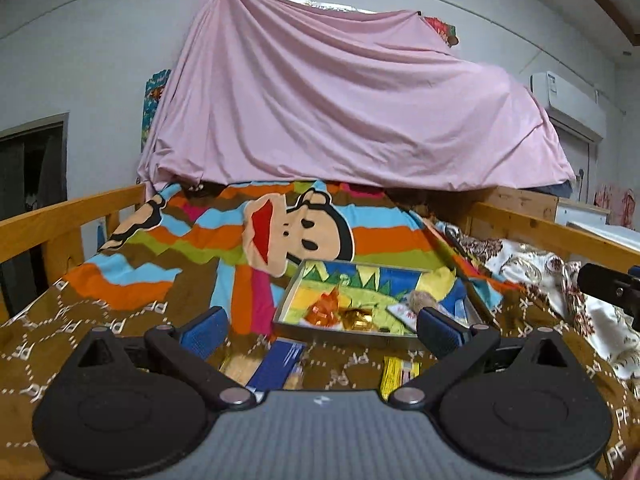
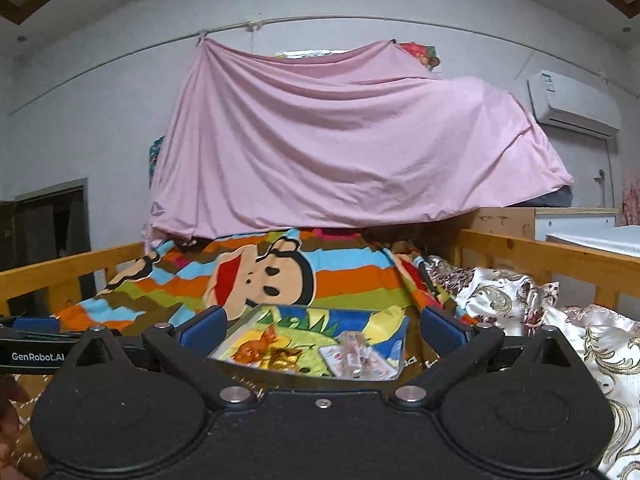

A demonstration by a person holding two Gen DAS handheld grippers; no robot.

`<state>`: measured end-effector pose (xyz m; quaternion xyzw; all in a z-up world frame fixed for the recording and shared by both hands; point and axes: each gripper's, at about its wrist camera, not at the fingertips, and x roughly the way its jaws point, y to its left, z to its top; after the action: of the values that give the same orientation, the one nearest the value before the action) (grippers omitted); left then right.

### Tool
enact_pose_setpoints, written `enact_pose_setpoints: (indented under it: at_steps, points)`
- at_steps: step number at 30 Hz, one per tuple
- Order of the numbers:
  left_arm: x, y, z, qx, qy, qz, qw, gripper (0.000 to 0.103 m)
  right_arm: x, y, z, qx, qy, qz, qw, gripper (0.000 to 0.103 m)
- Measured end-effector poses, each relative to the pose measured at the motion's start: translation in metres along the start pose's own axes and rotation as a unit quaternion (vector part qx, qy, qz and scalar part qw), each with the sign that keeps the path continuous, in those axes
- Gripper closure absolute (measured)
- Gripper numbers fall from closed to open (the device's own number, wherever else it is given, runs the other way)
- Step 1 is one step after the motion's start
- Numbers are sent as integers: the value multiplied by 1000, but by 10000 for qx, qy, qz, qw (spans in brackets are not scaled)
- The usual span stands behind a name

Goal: Organize snacks
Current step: 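Lift both tools from the tray and move over the blue and yellow packs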

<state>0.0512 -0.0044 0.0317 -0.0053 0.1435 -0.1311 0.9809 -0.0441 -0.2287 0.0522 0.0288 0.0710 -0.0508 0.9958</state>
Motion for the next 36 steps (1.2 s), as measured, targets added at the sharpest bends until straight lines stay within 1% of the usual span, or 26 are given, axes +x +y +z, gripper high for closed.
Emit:
enact_pose_setpoints:
  at_steps: [10,20,25,27,29,31,33,36]
  points:
    - [-20,6,-12,222,298,155,9992,0,-3,23,-17,-206,505,280,9981,1]
    - [-11,11,-21,225,826,218,9961,1,8,41,-30,-398,921,464,9939,1]
    - [-4,12,-23,251,1065,262,9937,1,15,45,-35,-457,1188,435,9909,1]
    - [4,16,-22,155,1272,267,9914,1,18,45,-36,-443,1276,434,9899,1]
    - [12,25,-22,-69,1536,190,9879,1,19,44,-37,-431,1337,450,9891,1]
    - [23,38,-23,-415,1835,114,9821,1,21,45,-38,-439,1395,478,9881,1]
    - [31,49,-23,-718,2055,66,9760,1,24,47,-40,-465,1469,519,9867,1]
    - [44,64,-23,-961,2326,-48,9678,1,28,50,-43,-501,1590,619,9841,1]
